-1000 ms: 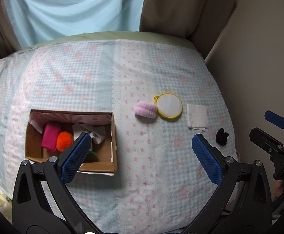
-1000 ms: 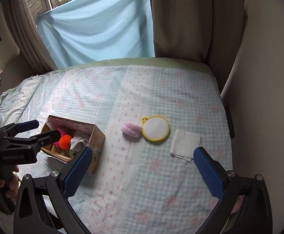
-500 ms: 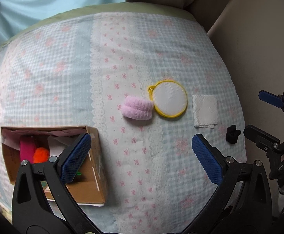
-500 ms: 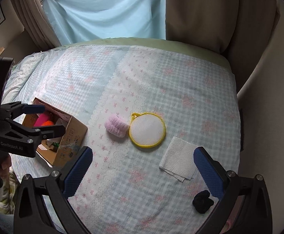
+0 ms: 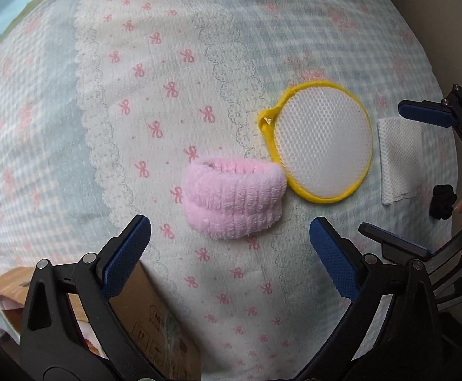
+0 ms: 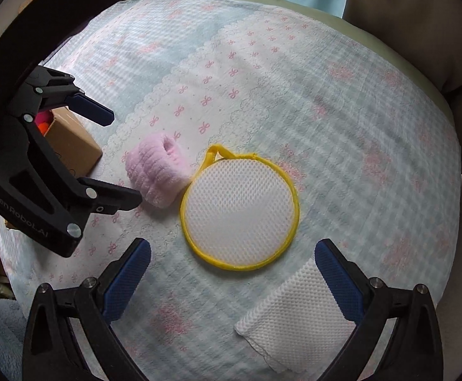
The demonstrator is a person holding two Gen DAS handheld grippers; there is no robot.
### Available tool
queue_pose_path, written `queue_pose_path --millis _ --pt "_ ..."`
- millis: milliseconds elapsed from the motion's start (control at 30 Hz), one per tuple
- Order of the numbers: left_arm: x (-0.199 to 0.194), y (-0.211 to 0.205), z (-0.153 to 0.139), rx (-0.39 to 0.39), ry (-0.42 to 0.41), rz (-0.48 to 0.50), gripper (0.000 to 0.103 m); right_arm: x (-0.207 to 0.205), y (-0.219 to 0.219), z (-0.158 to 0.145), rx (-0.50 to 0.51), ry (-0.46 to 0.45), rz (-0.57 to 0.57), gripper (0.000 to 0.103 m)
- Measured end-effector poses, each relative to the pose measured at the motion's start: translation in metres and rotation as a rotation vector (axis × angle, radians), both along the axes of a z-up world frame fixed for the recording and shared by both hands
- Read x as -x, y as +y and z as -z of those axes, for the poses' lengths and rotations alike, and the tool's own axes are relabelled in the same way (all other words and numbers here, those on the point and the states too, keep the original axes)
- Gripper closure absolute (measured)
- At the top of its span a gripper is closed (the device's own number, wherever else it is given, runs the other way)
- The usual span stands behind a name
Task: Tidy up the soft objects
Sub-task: 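Withdraw both tools and move the left tool toward the pink hair tie, then grasp the pink hair tie with the left tool while the right tool grasps the yellow-rimmed sponge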
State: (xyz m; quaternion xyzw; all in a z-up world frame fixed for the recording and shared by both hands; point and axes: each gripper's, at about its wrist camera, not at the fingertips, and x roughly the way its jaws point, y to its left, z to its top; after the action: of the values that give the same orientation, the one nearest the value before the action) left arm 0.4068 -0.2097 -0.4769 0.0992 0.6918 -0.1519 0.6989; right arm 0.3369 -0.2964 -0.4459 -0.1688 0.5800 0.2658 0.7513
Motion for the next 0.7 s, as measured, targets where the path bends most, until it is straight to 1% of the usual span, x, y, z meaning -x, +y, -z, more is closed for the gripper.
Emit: queue_pose_path --millis 100,167,200,233,333,567,633,700 --pt "-0.010 -0.001 0.018 0.000 0.031 -0.004 0.005 -0.011 0.006 0.020 0.009 0.023 -0.033 0.000" --pt "-0.014 -0.001 0.030 0.000 0.056 -0.008 0.013 -0.018 0.010 0.031 0.016 0.034 -0.055 0.000" --pt "-0.016 -0.001 0.037 0.000 0.072 -0.012 0.021 -0.021 0.011 0.036 0.020 0.042 -0.062 0.000" --pt "-0.017 0.000 0.043 0.008 0.090 -0.017 0.023 -0.024 0.012 0.041 0.022 0.052 -0.068 0.000" --pt "-0.019 -0.001 0.053 0.035 0.112 -0.037 0.023 -0.028 0.015 0.051 0.034 0.062 -0.091 0.000" --pt "-0.020 -0.006 0.066 0.043 0.097 -0.053 0.024 -0.034 0.016 0.062 0.056 0.076 -0.110 0.000" --pt "-0.024 -0.006 0.068 0.043 0.089 -0.061 0.026 -0.036 0.017 0.067 0.063 0.086 -0.107 0.000" --pt "-0.026 -0.006 0.070 0.044 0.078 -0.069 0.032 -0.036 0.019 0.070 0.073 0.073 -0.111 0.000"
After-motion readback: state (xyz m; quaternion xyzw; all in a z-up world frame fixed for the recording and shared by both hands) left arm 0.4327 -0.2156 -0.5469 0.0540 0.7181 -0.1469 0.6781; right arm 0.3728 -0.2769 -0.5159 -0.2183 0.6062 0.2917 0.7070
